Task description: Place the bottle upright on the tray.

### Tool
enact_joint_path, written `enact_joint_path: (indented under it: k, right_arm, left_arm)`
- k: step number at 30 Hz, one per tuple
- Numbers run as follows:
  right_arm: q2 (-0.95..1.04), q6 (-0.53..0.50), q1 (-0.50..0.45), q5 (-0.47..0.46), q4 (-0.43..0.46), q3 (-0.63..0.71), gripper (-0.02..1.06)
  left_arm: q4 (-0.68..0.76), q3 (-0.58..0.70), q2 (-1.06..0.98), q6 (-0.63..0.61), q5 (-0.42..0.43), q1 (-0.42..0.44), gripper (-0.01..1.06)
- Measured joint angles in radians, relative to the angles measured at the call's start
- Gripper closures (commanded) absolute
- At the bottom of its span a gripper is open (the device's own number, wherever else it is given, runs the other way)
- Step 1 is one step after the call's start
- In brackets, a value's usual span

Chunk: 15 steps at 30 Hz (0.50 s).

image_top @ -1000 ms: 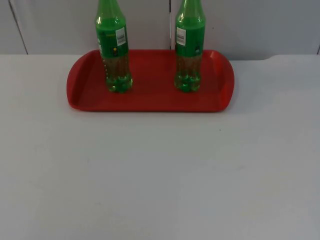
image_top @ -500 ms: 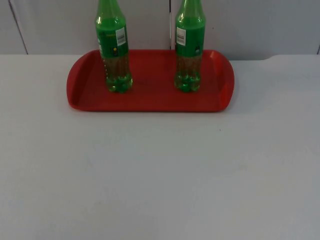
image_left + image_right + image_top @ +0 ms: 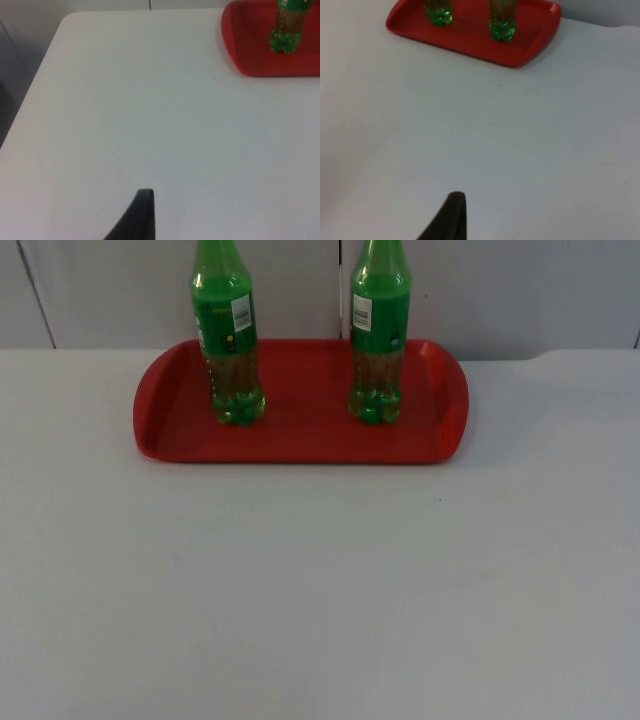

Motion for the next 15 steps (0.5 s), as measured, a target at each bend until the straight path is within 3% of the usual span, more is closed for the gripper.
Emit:
enact_joint_path:
  k: [15]
  right_arm:
    - [0.0,0.002,-0.002,0.0,0.002,0.0,-0.01]
  left_arm:
    - [0.0,0.0,0.0,0.0,0.0,0.0,0.0]
